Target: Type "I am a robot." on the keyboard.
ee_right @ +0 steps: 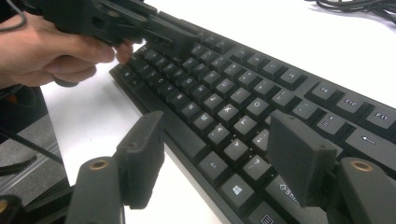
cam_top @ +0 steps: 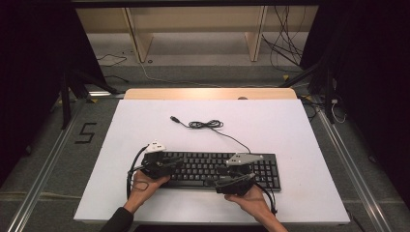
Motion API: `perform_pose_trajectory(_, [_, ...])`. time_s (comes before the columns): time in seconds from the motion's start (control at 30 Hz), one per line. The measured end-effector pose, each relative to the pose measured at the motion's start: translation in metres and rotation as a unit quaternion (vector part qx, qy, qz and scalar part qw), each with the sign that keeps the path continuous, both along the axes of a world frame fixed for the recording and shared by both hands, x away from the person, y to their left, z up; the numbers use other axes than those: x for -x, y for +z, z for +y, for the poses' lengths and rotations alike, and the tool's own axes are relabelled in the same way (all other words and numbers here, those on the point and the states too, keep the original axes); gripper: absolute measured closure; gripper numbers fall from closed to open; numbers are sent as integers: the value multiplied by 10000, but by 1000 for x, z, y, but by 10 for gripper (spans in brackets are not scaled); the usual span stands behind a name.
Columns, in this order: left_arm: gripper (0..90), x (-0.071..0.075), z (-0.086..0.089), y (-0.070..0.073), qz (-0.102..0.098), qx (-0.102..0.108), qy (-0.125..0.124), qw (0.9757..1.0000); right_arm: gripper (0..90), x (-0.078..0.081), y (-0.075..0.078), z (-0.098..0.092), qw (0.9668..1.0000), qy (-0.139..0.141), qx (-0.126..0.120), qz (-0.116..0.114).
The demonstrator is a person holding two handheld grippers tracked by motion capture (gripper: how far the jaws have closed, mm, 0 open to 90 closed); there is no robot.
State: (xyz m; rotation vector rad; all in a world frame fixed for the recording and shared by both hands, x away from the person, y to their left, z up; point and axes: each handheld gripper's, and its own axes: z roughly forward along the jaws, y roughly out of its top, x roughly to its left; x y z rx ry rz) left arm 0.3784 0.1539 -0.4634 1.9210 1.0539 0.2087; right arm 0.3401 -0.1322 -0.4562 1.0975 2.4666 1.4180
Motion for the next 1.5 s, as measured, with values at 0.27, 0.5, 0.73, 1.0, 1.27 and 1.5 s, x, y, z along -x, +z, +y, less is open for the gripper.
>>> perform_pose_trajectory(0.27, [627,6,6,6,-22,187,-18,9998,378,-1,-1,0,10000,-13,9,8])
perform_pose_trajectory(0.5, [553,9,11,7,0,279,-15,9996,378,-2,-1,0,10000,-34,-3,13])
perform_pose_trajectory(0.73, [479,13,16,8,-52,367,-9,9993,381,-4,-1,1,10000,-38,-6,19])
perform_pose_trajectory(1.0, [389,25,25,10,-230,529,-7,9983,499,-9,-2,3,9998,-169,72,87])
perform_pose_trajectory(1.27, [336,38,32,10,-476,673,-34,9966,713,-12,-4,3,9994,-263,168,126])
perform_pose_trajectory(1.5, [305,49,38,9,-608,690,-111,9957,864,-14,-8,6,9992,-216,304,157])
